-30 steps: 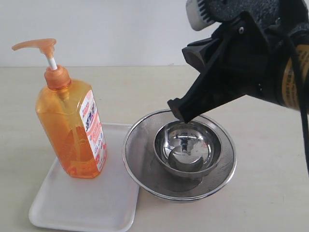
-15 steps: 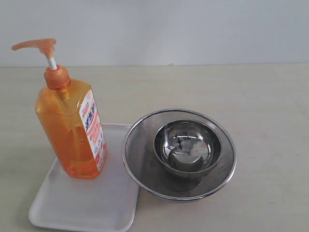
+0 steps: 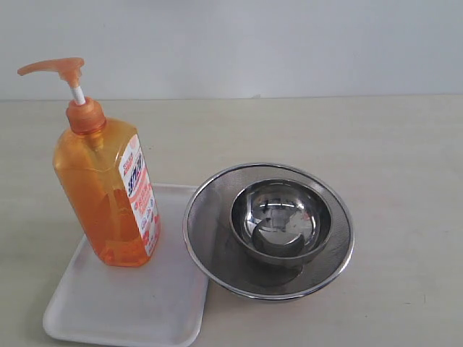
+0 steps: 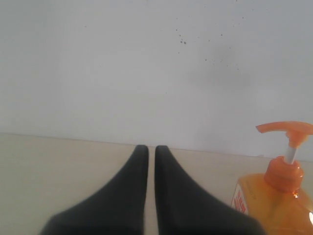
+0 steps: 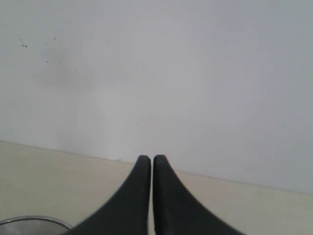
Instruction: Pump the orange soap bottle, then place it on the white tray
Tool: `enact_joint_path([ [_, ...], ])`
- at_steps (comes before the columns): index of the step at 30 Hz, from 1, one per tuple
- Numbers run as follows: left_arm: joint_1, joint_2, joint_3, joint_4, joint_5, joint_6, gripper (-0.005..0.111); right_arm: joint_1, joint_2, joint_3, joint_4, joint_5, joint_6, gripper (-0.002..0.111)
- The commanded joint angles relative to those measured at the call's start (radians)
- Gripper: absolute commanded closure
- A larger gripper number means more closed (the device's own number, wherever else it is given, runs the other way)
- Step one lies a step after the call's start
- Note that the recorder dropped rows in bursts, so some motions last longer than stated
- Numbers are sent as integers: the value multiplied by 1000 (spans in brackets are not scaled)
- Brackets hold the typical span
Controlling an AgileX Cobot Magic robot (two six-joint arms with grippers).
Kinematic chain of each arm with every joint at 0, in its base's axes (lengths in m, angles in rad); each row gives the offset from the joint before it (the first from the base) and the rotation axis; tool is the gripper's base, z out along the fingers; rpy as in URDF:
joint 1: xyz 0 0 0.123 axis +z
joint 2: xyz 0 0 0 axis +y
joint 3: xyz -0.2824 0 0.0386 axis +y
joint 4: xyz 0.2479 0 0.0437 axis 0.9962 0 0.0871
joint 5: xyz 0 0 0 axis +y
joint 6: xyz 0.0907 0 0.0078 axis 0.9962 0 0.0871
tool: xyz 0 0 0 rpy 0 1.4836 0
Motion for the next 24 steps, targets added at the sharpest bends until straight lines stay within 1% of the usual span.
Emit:
enact_joint_path([
  [1,-6,-7,5,-11,1,7,102,-82,-72,79,5,-79,16,109],
  [4,-6,-7,5,-11,1,7,102,-107,-127,133,19,-114,20,109],
  [12,-6,-7,5,-11,1,7,102,-107,-267,257,26,-114,76,109],
  [16,-6,-7,5,-11,1,7,102,-107,-269,275,26,-116,110,109],
  [22,-6,-7,5,-11,1,7,102,-107,-269,275,28,-122,110,109],
  [23,-6,-7,5,-11,1,7,102,-107,-269,276,51,-111,98,109],
  [24,-6,-7,5,-11,1,7,102,-107,-269,276,249,-47,-44,109],
])
